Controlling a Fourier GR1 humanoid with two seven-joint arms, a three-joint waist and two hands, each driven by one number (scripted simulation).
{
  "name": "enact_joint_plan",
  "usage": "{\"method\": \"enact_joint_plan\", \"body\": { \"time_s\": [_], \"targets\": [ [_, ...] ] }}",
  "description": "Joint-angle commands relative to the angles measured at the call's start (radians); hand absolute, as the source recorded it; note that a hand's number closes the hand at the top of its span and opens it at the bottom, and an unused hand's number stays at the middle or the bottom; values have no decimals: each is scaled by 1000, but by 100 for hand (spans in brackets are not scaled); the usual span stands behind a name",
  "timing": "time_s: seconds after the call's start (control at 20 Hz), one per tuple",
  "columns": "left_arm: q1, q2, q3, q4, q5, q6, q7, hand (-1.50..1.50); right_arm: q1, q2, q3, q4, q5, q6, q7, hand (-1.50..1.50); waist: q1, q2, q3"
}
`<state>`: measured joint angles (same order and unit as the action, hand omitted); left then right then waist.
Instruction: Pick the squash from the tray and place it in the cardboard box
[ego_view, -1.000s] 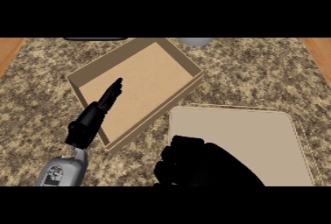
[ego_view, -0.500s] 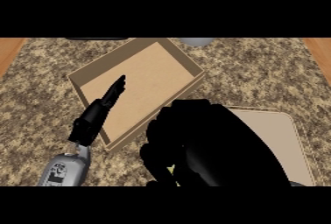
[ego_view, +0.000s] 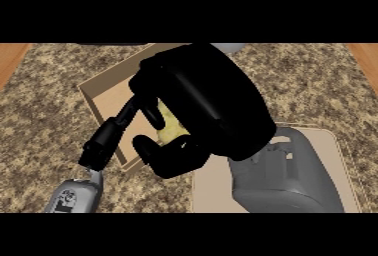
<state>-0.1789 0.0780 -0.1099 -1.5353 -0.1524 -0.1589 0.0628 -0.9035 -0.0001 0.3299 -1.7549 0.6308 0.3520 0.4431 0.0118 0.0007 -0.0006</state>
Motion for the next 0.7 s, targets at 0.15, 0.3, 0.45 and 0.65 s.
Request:
{"method": "enact_joint_plan", "body": {
  "time_s": [0.15, 0.3, 0.45, 0.65],
  "targets": [
    [-6, -10, 13, 37, -4, 2, -37, 0, -165, 0, 26, 277, -17, -194, -20, 150, 4, 1, 0],
    [-15, -4, 27, 25, 26, -25, -10, 0, -223, 0, 3, 387, 22, -216, -68, 150, 3, 1, 0],
    [-39, -2, 20, -15, 14, -23, 49, 0, -225, 0, 64, 454, 38, -281, -66, 150, 3, 0, 0],
    [12, -16, -4, 3, -20, 0, -4, 0, -282, 0, 51, 685, 55, -337, -213, 150, 11, 3, 0]
  ]
}}
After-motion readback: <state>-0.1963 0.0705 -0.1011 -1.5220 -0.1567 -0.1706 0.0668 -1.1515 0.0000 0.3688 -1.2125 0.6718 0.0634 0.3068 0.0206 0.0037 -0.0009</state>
